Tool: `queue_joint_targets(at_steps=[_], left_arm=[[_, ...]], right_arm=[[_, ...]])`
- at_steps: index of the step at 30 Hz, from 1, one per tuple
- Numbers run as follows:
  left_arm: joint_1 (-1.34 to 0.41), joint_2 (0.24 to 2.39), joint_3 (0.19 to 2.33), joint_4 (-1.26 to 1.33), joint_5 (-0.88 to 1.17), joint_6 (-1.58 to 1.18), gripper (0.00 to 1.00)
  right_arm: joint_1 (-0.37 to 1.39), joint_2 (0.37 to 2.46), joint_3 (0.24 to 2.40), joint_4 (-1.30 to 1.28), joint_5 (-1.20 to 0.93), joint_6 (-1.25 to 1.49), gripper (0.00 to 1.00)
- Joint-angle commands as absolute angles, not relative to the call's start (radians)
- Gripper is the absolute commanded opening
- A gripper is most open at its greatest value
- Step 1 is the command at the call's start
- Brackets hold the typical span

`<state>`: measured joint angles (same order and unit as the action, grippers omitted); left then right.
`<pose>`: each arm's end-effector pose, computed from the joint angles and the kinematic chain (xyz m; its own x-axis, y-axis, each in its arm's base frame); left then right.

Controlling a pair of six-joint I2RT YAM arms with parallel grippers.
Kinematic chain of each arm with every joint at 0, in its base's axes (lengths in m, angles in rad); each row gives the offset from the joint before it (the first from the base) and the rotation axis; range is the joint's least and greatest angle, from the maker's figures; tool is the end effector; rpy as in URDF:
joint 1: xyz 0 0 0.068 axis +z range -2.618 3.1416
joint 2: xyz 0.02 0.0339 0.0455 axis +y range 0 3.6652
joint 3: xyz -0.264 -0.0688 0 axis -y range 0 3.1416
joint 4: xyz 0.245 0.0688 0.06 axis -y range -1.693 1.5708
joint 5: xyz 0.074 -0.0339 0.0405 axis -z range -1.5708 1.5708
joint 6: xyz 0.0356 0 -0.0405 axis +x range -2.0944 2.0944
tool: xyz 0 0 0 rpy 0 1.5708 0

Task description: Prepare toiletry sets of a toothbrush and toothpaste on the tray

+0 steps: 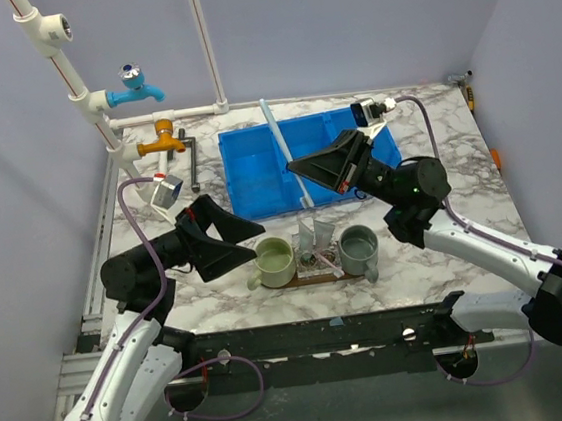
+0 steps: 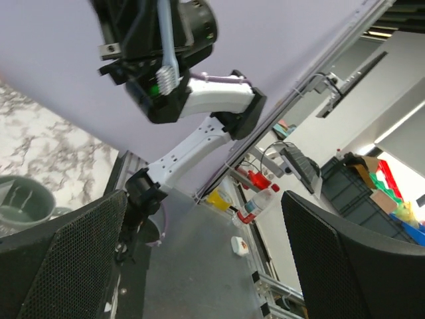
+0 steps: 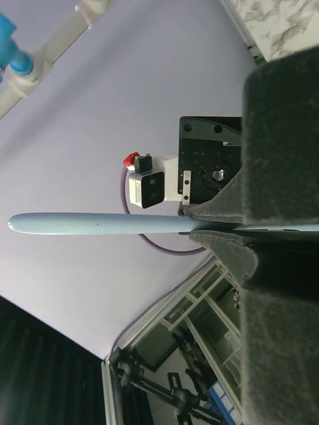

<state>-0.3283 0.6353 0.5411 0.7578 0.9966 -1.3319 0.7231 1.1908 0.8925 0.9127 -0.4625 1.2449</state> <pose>0.1140 -0.0704 0.3643 -0.6405 -0.3393 -0.6889 0.7561 -0.1218 -0.6430 0.1847 0.1842 0.4050 -0.6816 0.5292 -0.5053 -0.6866 -0.2238 0.6918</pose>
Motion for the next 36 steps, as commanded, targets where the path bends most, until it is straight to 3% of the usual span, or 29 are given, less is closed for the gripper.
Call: queue_joint_targets(at_steps=[1,12,36], left_arm=[[-0.347,0.652,0.551,1.003,0.967,-1.448,0.98],[-0.390,0.728,0.559,1.210,0.921,-1.547,0.91],[-0.430,0.777,0.665,1.226,0.925,-1.531,0.78]], right_arm=[[0.758,1.252,0.892,1.167,-0.408,1.361,0.00],[0.876,1.416,1.001,1.364,-0.399,1.416,0.00],[1.015,1.618,1.186,1.443,-0.404,1.456,0.00]])
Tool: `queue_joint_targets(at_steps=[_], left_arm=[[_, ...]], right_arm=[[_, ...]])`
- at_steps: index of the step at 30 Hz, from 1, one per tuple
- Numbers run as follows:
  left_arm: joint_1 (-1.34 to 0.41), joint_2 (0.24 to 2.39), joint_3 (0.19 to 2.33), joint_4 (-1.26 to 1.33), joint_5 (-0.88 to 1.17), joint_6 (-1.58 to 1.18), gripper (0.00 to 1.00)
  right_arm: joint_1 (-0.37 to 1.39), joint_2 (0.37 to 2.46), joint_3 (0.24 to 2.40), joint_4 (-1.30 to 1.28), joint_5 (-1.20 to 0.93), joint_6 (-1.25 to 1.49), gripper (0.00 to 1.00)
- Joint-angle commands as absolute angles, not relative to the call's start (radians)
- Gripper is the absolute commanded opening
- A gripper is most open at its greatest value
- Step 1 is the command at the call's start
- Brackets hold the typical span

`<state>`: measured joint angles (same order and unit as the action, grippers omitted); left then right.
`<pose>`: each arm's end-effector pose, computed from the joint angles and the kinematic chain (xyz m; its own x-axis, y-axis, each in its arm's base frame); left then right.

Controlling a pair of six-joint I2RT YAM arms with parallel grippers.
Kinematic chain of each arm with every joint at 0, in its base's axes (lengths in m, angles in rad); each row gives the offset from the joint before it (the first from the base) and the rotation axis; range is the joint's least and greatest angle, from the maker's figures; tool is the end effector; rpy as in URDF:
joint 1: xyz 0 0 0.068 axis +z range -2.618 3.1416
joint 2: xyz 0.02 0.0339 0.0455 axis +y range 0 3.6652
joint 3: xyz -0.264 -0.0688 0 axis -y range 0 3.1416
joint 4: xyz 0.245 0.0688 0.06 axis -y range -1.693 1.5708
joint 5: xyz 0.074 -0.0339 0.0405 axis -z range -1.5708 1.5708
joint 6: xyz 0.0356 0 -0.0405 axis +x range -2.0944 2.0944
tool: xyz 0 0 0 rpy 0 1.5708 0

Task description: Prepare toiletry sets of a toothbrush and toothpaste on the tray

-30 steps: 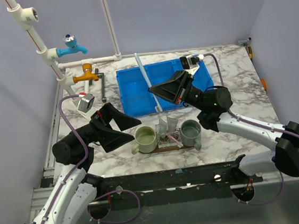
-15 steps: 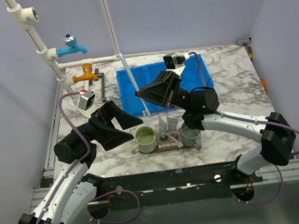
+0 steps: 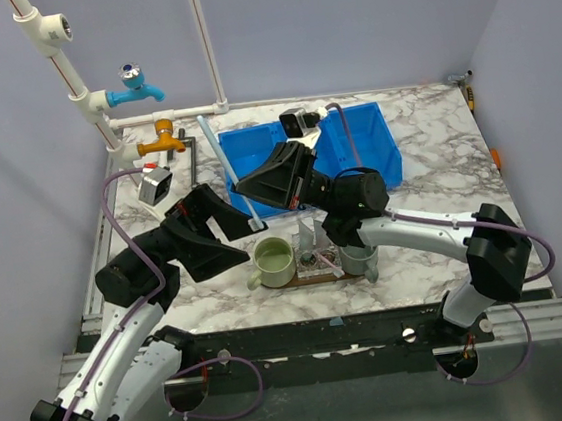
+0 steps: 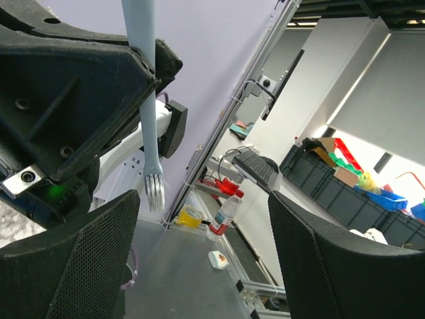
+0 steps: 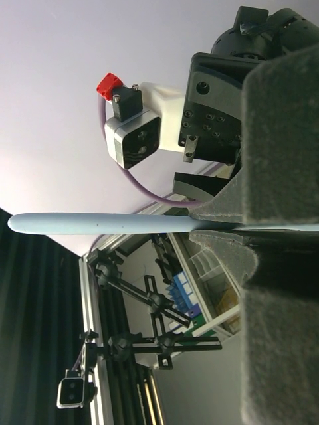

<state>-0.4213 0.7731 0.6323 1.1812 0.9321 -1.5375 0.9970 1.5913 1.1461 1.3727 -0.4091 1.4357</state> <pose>0.1071 -0.0793 0.4050 -0.5879 -0.3895 -0.7090 0.8072 -0.3400 -0.4825 0.1707 0.2902 0.4114 -0.8334 0.3854 -0.3962 -0.5516 -0.6258 0.5515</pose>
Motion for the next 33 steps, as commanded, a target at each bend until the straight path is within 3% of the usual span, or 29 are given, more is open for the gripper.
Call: queue_joint_targets(at_steps=[1,33], left_arm=[[-0.430,0.776,0.668,1.229,0.924,-1.531,0.77],[-0.431,0.723,0.691,1.035,0.917,-1.403,0.38]], right_arm=[[1.018,1.621,1.189,1.443,-0.402,1.456,0.00],[1.066,1.605,1.200,1.348,-0.350,1.309,0.00]])
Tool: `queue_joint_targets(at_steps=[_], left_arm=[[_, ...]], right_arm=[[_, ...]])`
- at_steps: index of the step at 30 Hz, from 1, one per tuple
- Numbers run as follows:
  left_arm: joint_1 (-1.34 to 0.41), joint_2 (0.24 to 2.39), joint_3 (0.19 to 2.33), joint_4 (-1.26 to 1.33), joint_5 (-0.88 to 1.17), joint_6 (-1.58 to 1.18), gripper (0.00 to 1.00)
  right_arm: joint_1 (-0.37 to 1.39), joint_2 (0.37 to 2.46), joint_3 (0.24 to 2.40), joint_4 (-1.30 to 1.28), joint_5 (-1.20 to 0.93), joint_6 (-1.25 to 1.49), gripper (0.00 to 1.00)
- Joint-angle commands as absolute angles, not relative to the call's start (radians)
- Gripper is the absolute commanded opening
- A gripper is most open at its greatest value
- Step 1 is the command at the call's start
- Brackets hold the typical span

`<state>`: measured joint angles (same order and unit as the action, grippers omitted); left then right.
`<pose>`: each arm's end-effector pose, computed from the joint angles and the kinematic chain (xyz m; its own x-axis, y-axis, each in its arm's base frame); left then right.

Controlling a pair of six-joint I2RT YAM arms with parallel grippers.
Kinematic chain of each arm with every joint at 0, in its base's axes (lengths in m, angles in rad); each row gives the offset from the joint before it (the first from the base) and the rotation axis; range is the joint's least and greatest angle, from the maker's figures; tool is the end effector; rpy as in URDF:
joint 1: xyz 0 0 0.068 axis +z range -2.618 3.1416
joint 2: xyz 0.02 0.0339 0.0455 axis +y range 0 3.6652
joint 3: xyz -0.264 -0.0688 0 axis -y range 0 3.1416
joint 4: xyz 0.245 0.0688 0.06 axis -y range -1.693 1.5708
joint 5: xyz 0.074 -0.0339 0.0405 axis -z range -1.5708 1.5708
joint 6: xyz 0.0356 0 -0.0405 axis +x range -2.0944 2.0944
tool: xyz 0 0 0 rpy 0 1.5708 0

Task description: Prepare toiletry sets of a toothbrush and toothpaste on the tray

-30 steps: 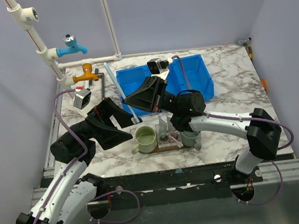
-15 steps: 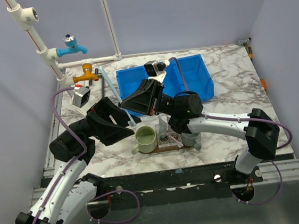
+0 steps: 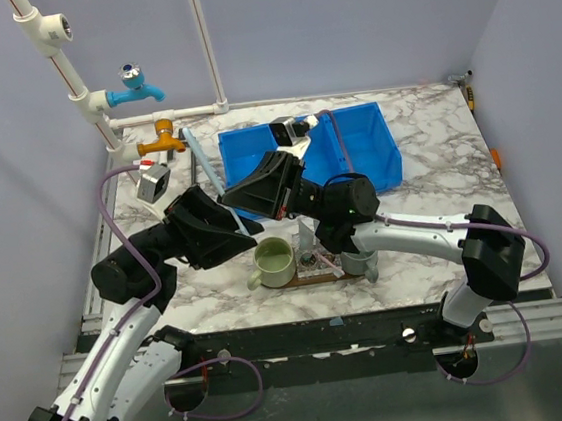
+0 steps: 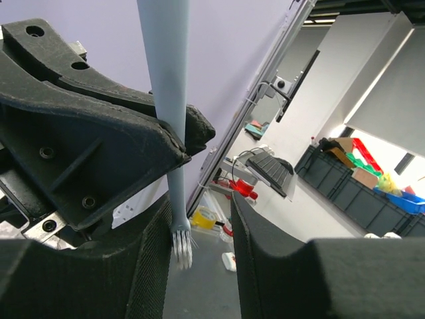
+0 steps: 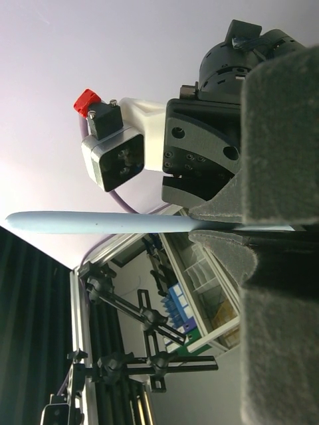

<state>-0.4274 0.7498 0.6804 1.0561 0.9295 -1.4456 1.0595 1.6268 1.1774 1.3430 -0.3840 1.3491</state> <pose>0.1046 -0.0790 0.4158 -0.5502 -0.4016 -0.7321 0.8344 -0.2980 -0.4637 0.1589 0.3105 0.4081 -0.8170 0.3923 -0.4226 -0.5751 -0.6083 0.5471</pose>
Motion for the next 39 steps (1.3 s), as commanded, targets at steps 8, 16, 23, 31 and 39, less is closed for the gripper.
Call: queue_joint_targets(at_steps=[8,16,23,31,39], left_arm=[[-0.431,0.696,0.688,0.969,0.920,-1.360,0.24],[-0.431,0.677,0.700,0.864,0.924,-1.315,0.00],[-0.431,0.664,0.734,0.643,0.964,-1.219,0.00],[-0.431,0.623,0.770,0.312,1.028,-1.039,0.00],[-0.431,0.581,0.847,-0.062,1.066,-0.798,0.00]], right_arm=[[1.070,1.580,1.186,1.326,-0.338,1.274,0.00],[1.073,1.543,1.158,1.290,-0.329,1.227,0.09],[1.073,1.460,1.156,1.105,-0.357,1.110,0.44],[1.071,1.319,1.240,0.576,-0.312,0.819,0.58],[1.071,1.280,1.403,0.088,-0.225,0.557,0.64]])
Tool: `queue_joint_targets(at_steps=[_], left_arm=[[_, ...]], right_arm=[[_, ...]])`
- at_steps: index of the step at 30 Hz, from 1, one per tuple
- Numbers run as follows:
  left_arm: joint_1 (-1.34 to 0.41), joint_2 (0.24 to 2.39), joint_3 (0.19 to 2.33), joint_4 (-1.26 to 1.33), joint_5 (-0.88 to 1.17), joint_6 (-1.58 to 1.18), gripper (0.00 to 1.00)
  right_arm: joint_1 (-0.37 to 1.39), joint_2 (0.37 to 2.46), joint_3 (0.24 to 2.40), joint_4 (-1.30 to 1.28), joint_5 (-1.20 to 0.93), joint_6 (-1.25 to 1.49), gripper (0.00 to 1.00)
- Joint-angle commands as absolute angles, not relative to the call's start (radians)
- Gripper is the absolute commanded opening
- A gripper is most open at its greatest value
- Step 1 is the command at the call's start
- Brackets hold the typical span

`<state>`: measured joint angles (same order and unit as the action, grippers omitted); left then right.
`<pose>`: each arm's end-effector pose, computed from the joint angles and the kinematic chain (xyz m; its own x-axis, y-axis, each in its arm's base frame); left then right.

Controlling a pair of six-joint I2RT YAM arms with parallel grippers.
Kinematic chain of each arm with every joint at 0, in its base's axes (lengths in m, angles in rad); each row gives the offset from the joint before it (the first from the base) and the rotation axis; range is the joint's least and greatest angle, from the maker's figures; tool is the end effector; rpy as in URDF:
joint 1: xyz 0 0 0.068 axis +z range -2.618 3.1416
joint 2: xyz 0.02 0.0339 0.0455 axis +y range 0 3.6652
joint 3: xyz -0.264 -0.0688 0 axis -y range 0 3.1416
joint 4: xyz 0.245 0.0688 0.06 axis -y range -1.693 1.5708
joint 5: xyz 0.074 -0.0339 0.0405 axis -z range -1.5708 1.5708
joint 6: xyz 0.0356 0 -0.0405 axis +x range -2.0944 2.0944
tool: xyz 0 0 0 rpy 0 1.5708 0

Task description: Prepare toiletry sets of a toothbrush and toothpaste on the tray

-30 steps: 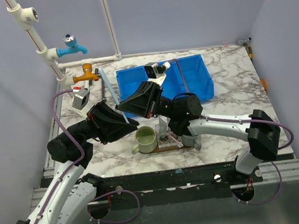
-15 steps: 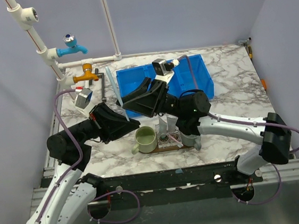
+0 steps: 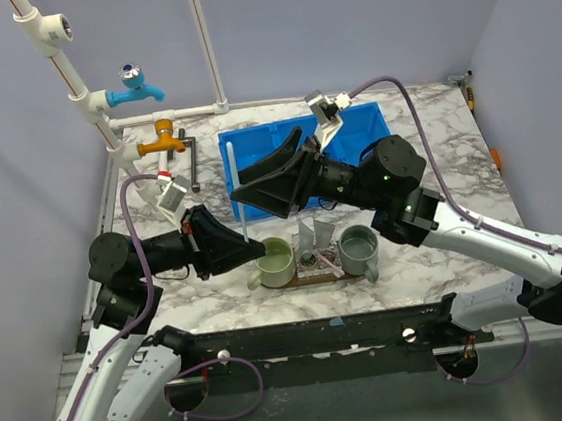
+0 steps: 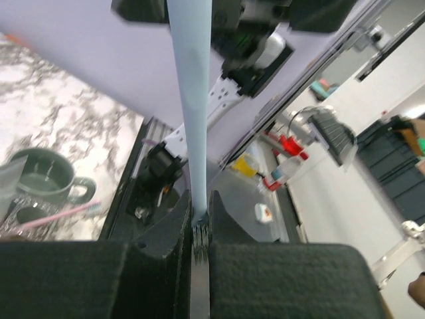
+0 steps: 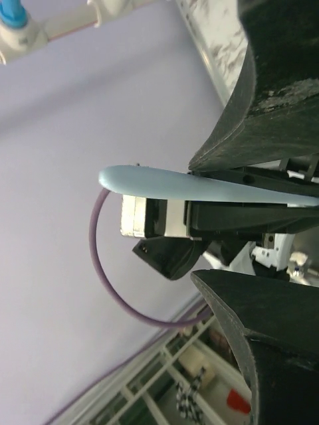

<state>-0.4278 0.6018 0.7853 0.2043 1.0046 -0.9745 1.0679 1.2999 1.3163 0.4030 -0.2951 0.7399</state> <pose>0.0954 -0.0765 0.4019 -0.5791 -0.2238 -0.7839 0.8089 -0.0377 -0.5868 0.1317 0.2609 0.4759 -0.5066 0.4175 -0.7544 -0.8460 -0.0719 0.5283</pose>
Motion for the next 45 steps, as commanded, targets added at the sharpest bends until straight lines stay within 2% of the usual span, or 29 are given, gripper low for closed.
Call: queue_joint_targets(at_steps=[1,8,22,26,31,34,41,43,44,45], left_arm=[[-0.431,0.581,0.862,-0.118,1.072,-0.771,0.00],[-0.431,0.568,0.920,-0.378,1.126,-0.588,0.00],[-0.457,0.518,0.910,-0.581,1.213,-0.436,0.00],[-0.479,0.504,0.896,-0.608,1.201,-0.418,0.00],[-0.496,0.508,0.898,-0.643,1.181,-0.395,0.00],[-0.502,0.512,0.901,-0.646,1.178,-0.390,0.00],[-0.506,0.525,0.905,-0.653,1.158,-0.377,0.00],[-0.506,0.528,0.908,-0.656,1.146,-0.374,0.00],[-0.506,0.531,0.911,-0.659,1.138,-0.373,0.05],[-0.506,0.532,0.914,-0.660,1.133,-0.372,0.14]], right_arm=[[1.072,1.282,1.431,0.030,-0.217,0.536,0.64],[1.069,1.307,1.581,-0.245,-0.197,0.416,0.67],[1.033,1.379,1.754,-0.462,-0.496,0.364,0.66],[1.031,1.405,1.795,-0.529,-0.580,0.347,0.58],[1.030,1.410,1.795,-0.543,-0.631,0.352,0.43],[1.030,1.413,1.788,-0.543,-0.655,0.359,0.39],[1.029,1.417,1.780,-0.550,-0.685,0.363,0.02],[1.030,1.413,1.776,-0.549,-0.675,0.363,0.00],[1.031,1.410,1.772,-0.547,-0.669,0.363,0.00],[1.030,1.407,1.770,-0.546,-0.661,0.364,0.00]])
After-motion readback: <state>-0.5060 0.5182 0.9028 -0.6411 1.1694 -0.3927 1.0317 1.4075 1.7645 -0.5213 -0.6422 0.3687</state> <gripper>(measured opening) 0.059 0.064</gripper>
